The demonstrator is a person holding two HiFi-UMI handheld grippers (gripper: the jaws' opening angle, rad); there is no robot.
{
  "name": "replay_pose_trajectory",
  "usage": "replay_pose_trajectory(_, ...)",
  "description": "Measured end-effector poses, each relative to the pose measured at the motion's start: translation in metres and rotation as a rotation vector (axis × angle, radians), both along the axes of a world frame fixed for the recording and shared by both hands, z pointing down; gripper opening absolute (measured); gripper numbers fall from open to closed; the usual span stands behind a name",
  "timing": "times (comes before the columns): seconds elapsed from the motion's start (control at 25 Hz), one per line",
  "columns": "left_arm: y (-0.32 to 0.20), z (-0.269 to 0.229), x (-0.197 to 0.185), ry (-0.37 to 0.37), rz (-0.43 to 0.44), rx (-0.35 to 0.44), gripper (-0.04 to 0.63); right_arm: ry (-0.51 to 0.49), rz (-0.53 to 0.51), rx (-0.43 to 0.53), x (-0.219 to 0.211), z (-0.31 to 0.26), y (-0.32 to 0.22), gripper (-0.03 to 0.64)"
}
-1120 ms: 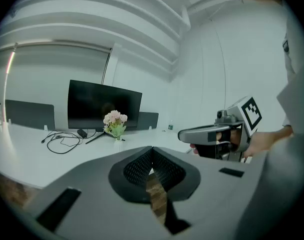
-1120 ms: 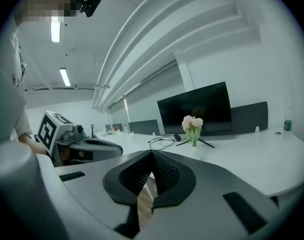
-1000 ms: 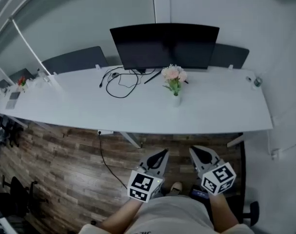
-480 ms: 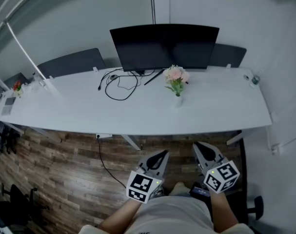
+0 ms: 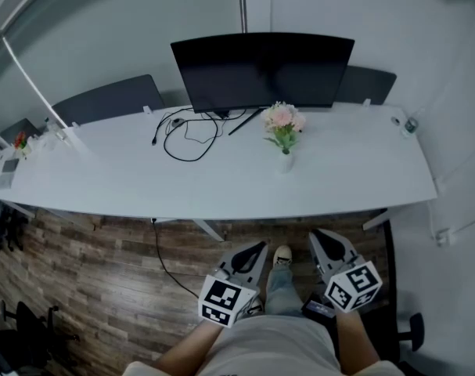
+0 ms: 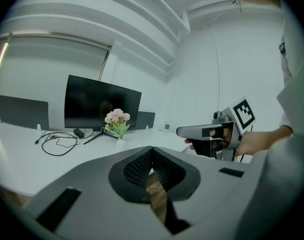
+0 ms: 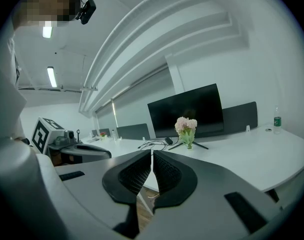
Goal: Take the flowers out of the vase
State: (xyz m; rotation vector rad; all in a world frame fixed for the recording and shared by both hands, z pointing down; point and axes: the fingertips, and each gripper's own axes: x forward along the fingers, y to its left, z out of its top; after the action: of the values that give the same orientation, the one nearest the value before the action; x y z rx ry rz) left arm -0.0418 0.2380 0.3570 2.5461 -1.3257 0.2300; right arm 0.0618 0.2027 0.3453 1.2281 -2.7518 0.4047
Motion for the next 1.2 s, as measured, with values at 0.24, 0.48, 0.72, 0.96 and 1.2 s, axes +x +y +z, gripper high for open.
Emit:
replay_pose_trajectory(0.24,-0.038,0.006,-0.002,-0.006,-0.020,-0.015,0.003,-0.008,-0.023,0.012,0.000,-0.001,-0.043,0.034)
replay_pose_trajectory(0.48,-0.099,0.001,0.004,-0.005,-0.040,-0.012,0.003,0.000,-0.097,0.028,-0.005,-0.008,-0.101,0.034)
replay_pose_trajectory(0.72,-0.160,-0.007,0.012,-0.007,-0.077,-0.008,0.003,0.007,-0.177,0.037,-0.008,-0.014,-0.158,0.034)
replay_pose_trajectory(0.96,-0.206,-0.005,0.015,-0.008,-0.138,-0.024,0.003,0.052,-0.242,0.009,-0.003,0.001,-0.202,0.034)
replay_pose_trajectory(1.2,-0.233,0.000,0.016,-0.018,-0.193,-0.036,0.003,0.049,-0.268,-0.016,0.003,0.011,-0.235,0.034)
